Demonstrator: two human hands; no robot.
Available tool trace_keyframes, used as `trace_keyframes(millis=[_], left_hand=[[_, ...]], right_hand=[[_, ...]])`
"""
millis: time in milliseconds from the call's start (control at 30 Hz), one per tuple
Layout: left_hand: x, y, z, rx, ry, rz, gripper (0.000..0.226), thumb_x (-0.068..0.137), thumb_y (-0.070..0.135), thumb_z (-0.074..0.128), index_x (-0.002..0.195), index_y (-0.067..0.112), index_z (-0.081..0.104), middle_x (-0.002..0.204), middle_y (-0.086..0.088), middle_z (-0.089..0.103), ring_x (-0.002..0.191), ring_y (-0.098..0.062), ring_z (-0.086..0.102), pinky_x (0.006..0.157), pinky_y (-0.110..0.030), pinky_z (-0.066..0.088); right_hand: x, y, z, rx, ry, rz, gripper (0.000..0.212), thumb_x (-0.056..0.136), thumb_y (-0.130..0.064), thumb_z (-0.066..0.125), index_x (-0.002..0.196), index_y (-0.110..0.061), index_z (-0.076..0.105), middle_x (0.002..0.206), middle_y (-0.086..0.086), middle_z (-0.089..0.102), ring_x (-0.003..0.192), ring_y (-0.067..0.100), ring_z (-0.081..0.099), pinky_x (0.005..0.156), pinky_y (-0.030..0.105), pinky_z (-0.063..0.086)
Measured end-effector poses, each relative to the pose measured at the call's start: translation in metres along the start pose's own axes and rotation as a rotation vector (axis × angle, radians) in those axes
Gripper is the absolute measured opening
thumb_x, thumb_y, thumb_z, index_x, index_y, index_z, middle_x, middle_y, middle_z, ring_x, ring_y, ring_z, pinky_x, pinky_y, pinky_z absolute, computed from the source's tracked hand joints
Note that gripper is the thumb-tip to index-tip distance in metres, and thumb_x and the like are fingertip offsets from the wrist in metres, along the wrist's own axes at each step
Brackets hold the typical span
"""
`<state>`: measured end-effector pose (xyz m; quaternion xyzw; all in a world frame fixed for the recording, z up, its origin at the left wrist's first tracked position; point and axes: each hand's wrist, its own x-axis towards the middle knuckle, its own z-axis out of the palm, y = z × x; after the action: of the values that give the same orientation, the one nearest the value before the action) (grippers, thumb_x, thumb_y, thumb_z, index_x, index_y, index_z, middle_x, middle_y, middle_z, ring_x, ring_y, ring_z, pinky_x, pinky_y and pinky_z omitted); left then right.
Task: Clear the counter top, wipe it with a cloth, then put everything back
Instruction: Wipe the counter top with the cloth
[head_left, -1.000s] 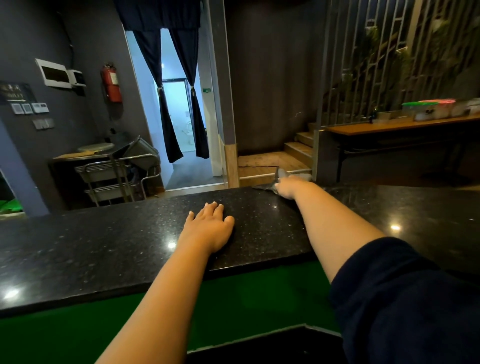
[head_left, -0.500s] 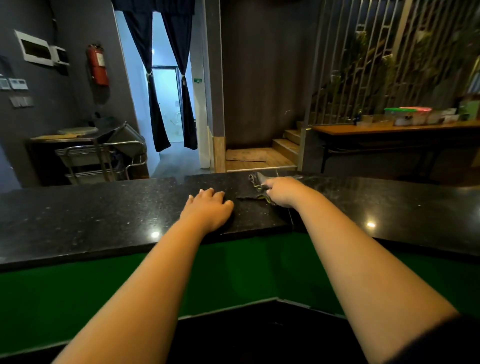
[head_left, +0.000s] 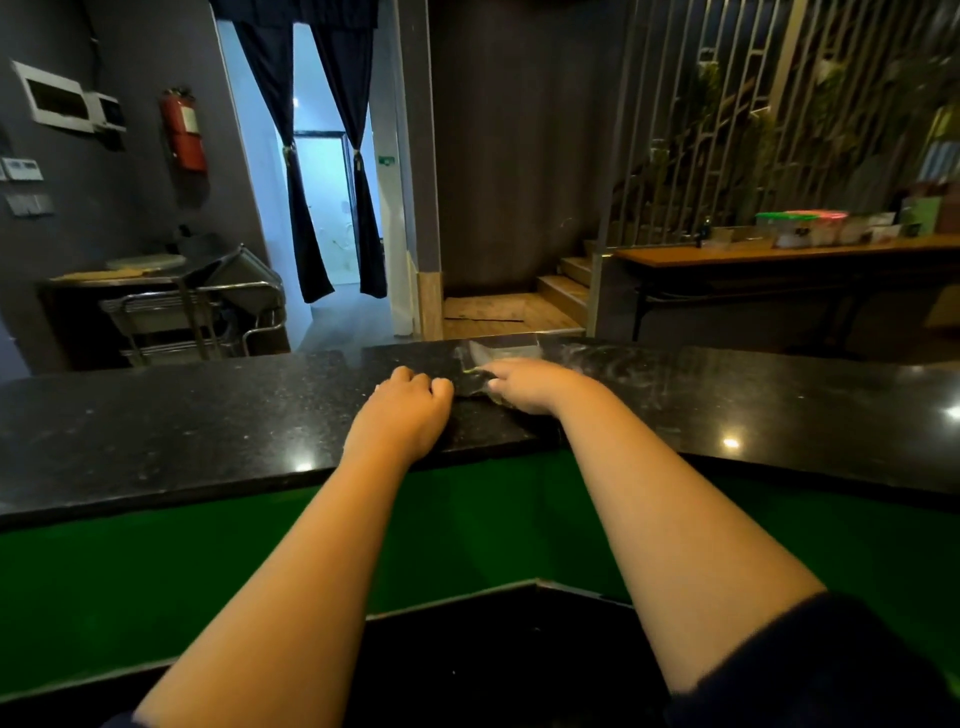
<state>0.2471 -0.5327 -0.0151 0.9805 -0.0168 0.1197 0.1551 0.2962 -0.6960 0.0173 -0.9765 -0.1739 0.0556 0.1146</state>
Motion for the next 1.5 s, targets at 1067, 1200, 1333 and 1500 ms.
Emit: trace_keyframes(millis=[1067, 1200, 1333, 1500], left_hand=[[-0.002, 0.001, 0.002, -0.212, 0.063, 0.034, 0.049, 0.097, 0.037, 0.03, 0.142, 0.018, 0.038, 0.14, -0.016, 0.037, 0.122, -0.037, 0.044, 0.101, -0.051, 0.039], [-0.001, 0.03, 0.001, -0.253, 0.141, 0.025, 0.047, 0.098, 0.031, 0.034, 0.141, 0.014, 0.039, 0.143, -0.016, 0.036, 0.125, -0.036, 0.042, 0.102, -0.049, 0.037], [-0.001, 0.111, 0.006, -0.294, 0.163, 0.189, 0.049, 0.096, 0.042, 0.036, 0.136, 0.015, 0.046, 0.14, -0.011, 0.042, 0.124, -0.028, 0.045, 0.1, -0.043, 0.037], [0.006, 0.148, 0.034, 0.167, -0.206, 0.07, 0.079, 0.087, 0.076, 0.019, 0.153, 0.032, 0.014, 0.16, -0.011, 0.01, 0.146, -0.038, 0.005, 0.114, -0.058, 0.002]], right_hand=[[-0.1, 0.066, -0.009, 0.247, 0.254, 0.136, 0.04, 0.102, -0.032, 0.03, 0.138, -0.032, 0.047, 0.154, 0.001, 0.035, 0.144, 0.026, 0.024, 0.117, 0.054, -0.003], [-0.133, 0.108, -0.01, 0.108, 0.26, 0.277, 0.039, 0.101, -0.035, 0.037, 0.139, -0.033, 0.045, 0.15, 0.006, 0.035, 0.14, 0.031, 0.029, 0.114, 0.059, 0.003], [-0.147, 0.136, -0.014, 0.074, 0.336, 0.335, 0.038, 0.1, -0.041, 0.04, 0.136, -0.033, 0.047, 0.143, 0.007, 0.041, 0.135, 0.032, 0.034, 0.115, 0.058, 0.007], [-0.143, 0.151, -0.024, 0.037, 0.327, 0.334, 0.04, 0.099, -0.042, 0.043, 0.136, -0.028, 0.049, 0.14, 0.01, 0.042, 0.132, 0.032, 0.037, 0.114, 0.049, 0.025]])
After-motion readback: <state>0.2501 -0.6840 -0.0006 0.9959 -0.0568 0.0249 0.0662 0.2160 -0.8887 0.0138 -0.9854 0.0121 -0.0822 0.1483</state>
